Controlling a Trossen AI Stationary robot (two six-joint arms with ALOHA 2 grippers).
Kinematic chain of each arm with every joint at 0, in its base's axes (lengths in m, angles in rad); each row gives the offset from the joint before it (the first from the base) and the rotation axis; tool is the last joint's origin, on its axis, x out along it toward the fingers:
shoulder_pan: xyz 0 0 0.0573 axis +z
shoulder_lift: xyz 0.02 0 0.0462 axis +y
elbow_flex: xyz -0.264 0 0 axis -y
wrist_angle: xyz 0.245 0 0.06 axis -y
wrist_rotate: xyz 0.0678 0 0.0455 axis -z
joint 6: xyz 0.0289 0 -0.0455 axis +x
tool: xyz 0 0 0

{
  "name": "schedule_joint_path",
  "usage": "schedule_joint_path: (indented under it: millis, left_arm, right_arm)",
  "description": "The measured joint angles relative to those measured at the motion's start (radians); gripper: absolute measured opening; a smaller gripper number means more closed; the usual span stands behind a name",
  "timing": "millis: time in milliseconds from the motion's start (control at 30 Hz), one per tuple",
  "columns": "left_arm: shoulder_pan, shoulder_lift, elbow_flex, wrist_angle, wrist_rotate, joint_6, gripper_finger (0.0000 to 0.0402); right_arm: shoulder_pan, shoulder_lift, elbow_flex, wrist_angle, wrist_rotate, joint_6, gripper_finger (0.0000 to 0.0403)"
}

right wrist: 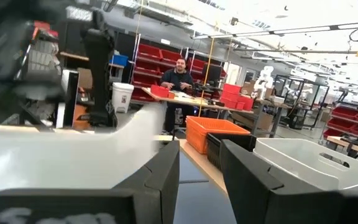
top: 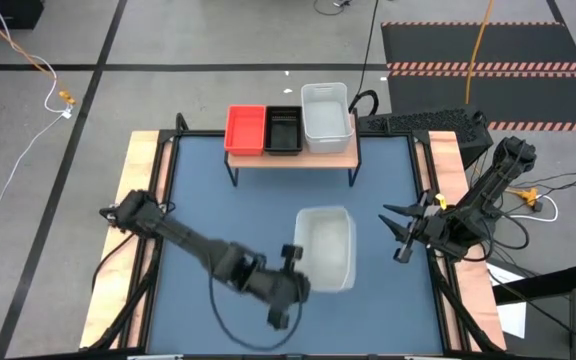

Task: Stack baskets on shelf by color
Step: Stack the gray bin on top of the other gray bins on the shelf

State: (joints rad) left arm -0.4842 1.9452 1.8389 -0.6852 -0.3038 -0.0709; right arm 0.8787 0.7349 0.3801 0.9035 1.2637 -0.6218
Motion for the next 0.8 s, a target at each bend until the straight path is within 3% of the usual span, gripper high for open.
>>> schedule_joint_path:
  millis: [133,300,467,633,800]
  left_arm:
    - [0.094,-0.074,0.000,0.044,0.007,0.154,0.0007]
    - [0.233,-0.197,0.001,0.097,0.107,0.168,0.0004]
    - [0.336,-0.279,0.001,0.082,0.178,0.293,0.0004]
    - [0.444,-0.307,0.001,0.075,0.277,0.463,0.0005]
    - [0.560,-0.280,0.002,0.107,0.314,0.574,0.0005]
  right_arm:
    - [0.000,0.000,0.000,0.001,0.017,-0.029,0.0109]
    - [-0.001,0.000,0.000,0.038,0.024,-0.079,0.0109]
    - [-0.003,0.000,0.000,0.057,0.021,-0.100,0.0109]
    - [-0.015,0.000,0.000,0.056,0.019,-0.100,0.0109]
    - [-0.040,0.002,0.000,0.033,0.022,-0.100,0.0109]
